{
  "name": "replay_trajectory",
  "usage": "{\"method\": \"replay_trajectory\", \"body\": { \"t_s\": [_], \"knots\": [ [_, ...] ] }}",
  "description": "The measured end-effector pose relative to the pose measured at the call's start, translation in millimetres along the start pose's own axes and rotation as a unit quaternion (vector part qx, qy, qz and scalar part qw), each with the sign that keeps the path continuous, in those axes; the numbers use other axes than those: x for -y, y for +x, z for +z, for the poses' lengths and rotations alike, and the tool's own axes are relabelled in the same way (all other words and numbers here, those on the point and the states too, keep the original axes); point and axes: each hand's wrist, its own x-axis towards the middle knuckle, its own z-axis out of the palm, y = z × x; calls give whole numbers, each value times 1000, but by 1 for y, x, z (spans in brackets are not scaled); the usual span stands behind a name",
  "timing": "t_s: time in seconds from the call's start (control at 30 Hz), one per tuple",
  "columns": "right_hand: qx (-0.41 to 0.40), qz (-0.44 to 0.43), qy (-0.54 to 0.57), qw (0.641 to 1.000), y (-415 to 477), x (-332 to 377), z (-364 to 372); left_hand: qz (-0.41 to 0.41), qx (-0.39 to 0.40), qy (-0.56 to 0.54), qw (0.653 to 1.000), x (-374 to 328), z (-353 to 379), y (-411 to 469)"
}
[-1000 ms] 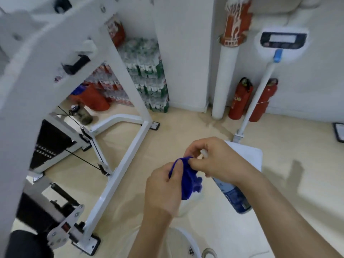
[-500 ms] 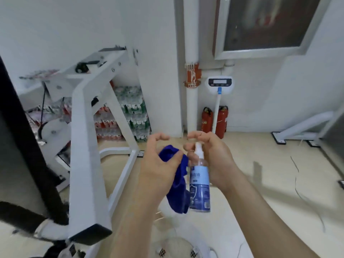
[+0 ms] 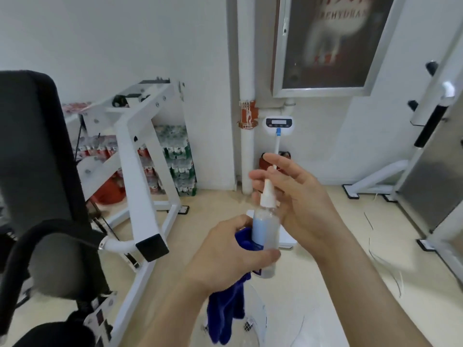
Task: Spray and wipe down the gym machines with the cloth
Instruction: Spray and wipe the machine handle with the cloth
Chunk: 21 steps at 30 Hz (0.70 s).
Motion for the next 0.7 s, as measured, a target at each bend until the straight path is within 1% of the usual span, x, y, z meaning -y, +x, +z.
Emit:
{"method": "replay_trajectory", "body": {
  "t_s": [0.1, 0.17, 0.23, 0.3, 0.33, 0.4, 0.47, 0.5, 0.57, 0.63, 0.7],
  "knots": [
    [99, 88, -24, 991, -32, 1, -10, 22, 66, -83, 994, -2, 5, -27],
    [142, 122, -18, 982, -54, -9, -18, 23, 91, -132, 987, 3, 16, -43],
    [139, 104, 6, 985, -75, -22, -24, 1, 107, -189, 976, 6, 30, -60],
    [100, 78, 28, 992, -94, -30, -28, -35, 86, -203, 975, 7, 48, -75],
    [75, 66, 36, 994, -104, -33, -29, -53, 57, -192, 978, 6, 56, -83],
    [39, 41, 26, 998, -121, -36, -29, -75, -32, -141, 987, 8, 65, -97],
    [18, 19, -34, 999, -137, -36, -23, -80, -121, -71, 987, 12, 61, -114],
    [11, 9, -72, 997, -143, -36, -18, -75, -136, -29, 987, 16, 55, -121],
    [-3, -20, -128, 992, -154, -36, -2, -60, -104, 36, 992, 20, 43, -135],
    [-19, -63, -140, 988, -162, -41, 24, -58, -65, 86, 992, 23, 34, -149],
    [-42, -105, -158, 981, -165, -48, 46, -39, -60, 103, 992, 25, 35, -154]
  ]
}}
